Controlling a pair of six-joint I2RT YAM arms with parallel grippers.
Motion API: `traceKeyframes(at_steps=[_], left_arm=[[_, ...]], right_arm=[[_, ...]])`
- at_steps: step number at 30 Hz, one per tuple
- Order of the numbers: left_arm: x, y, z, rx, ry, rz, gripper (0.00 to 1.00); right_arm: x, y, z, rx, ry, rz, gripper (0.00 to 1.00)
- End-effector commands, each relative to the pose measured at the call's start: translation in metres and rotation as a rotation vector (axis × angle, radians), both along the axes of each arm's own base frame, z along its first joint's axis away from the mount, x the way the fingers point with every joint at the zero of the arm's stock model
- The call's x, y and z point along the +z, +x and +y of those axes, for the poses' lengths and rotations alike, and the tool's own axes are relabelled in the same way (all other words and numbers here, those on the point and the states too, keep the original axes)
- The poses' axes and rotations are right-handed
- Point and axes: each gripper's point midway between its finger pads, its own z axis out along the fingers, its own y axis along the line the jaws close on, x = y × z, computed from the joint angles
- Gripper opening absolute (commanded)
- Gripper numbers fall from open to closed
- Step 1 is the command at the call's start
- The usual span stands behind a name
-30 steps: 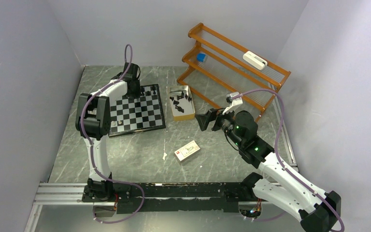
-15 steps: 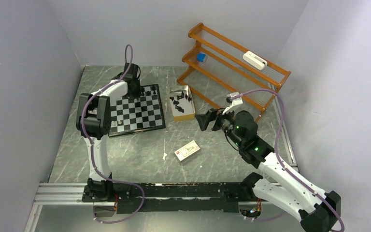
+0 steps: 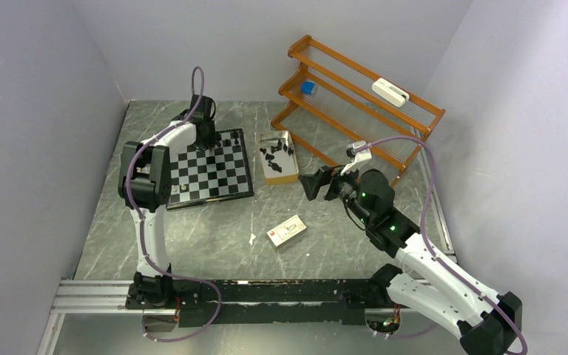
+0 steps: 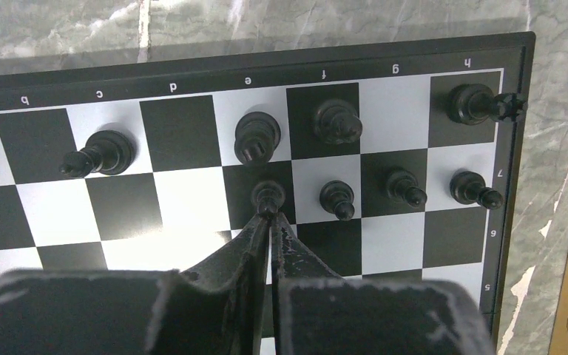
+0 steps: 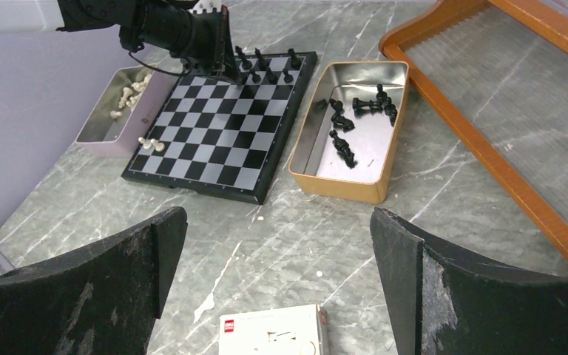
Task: Set up the chess pieces on the board
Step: Place the chess piece on the chessboard, then pick up the chess piece from the storage box.
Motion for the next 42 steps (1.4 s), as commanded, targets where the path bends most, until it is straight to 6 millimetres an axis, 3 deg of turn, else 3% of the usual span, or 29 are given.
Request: traceKeyframes(at_steps=[1,9,16,21,25,29,37,42], left_arm=[[0.001,0.008,0.005,0.008,0.023,-0.019,0.11],[0.013,-0.005,0.007,0.031,0.009,0.003,0.12],[0.055,-0.007,0.005,0.026,-0.018,-0.072,0.16],[0.083,-0.004,-0.007,-0.023,-0.067,-0.135,0.22],[0.097,-0.005,-0.028,-0.130,-0.085,-0.140,0.25],[0.112,-0.010,-0.055,-0.224,-0.059,-0.154,0.34],[0.150,-0.030,-0.134,-0.390,-0.101,-0.228,0.40],[0.150,-0.044,-0.185,-0.474,-0.139,-0.221,0.37]], right_arm=[[0.010,0.000,0.002,0.007,0.011,-0.025,1.00],[0.007,0.000,0.002,0.010,0.013,-0.024,1.00],[0.007,-0.001,0.003,0.014,0.013,-0.023,1.00],[0.008,-0.001,0.003,0.014,0.014,-0.024,1.00],[0.009,-0.001,0.003,0.016,0.013,-0.024,1.00],[0.006,0.000,0.004,0.016,0.011,-0.018,1.00],[0.005,0.000,0.002,0.009,0.005,-0.014,1.00],[0.007,-0.002,-0.002,0.001,0.006,-0.020,1.00]])
